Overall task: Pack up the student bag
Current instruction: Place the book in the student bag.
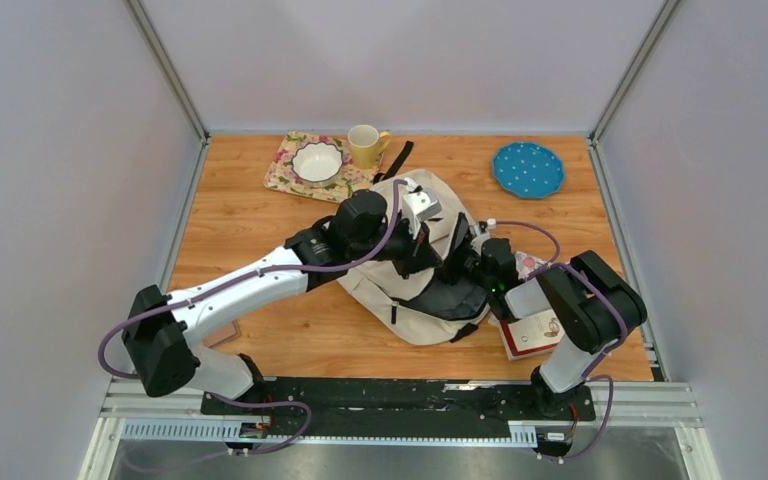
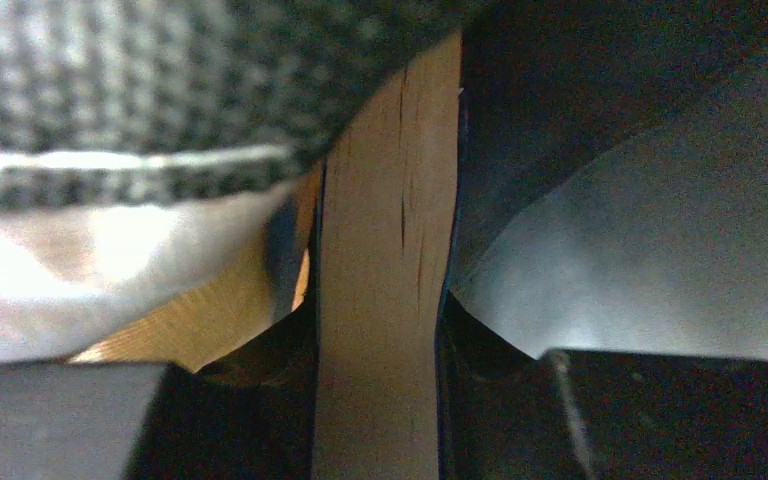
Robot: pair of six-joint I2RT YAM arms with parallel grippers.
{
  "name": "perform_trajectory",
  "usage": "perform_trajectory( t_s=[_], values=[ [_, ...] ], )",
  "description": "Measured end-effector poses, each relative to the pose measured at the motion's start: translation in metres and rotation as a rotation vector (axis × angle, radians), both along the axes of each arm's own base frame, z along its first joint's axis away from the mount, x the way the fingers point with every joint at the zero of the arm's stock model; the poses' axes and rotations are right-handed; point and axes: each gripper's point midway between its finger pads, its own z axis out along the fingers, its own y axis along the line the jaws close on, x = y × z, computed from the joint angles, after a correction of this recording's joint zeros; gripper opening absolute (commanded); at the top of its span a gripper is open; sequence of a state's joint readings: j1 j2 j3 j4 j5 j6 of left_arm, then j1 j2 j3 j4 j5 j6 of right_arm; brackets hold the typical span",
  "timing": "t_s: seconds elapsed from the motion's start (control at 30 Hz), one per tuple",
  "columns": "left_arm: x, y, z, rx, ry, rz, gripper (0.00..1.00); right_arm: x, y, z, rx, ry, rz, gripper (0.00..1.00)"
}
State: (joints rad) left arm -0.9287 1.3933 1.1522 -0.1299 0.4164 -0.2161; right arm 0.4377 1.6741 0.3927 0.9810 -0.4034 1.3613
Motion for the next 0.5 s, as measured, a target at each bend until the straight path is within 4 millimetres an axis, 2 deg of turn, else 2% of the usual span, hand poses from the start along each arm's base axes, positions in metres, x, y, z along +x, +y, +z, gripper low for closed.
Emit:
perform_trajectory(
  t_s=[0.07,0.1,0.17,0.2,0.27,0.5],
  values=[
    [0.001,0.002,0.001,0.0,-0.008,0.011,0.0,0.0,-0.002,-0.006,-0.023,0.013,-0.006,0.44],
    [0.002,0.003,0.0,0.002,-0.011,0.018,0.0,-0.001,-0.003,-0.01,-0.04,0.023,-0.009,0.52],
    [0.001,0.007,-0.001,0.004,-0.014,0.028,0.0,-0.003,-0.007,-0.012,-0.068,0.043,-0.018,0.56],
    [0.001,0.008,-0.002,0.003,-0.016,0.031,0.0,-0.005,-0.009,-0.012,-0.083,0.047,-0.02,0.62],
    [-0.001,0.01,-0.003,-0.001,-0.018,0.032,0.0,-0.009,-0.01,-0.008,-0.092,0.055,-0.017,0.66],
    [0.0,0.011,-0.003,-0.014,-0.024,0.037,0.0,-0.027,-0.015,0.0,-0.091,0.099,-0.005,0.68]
  ],
)
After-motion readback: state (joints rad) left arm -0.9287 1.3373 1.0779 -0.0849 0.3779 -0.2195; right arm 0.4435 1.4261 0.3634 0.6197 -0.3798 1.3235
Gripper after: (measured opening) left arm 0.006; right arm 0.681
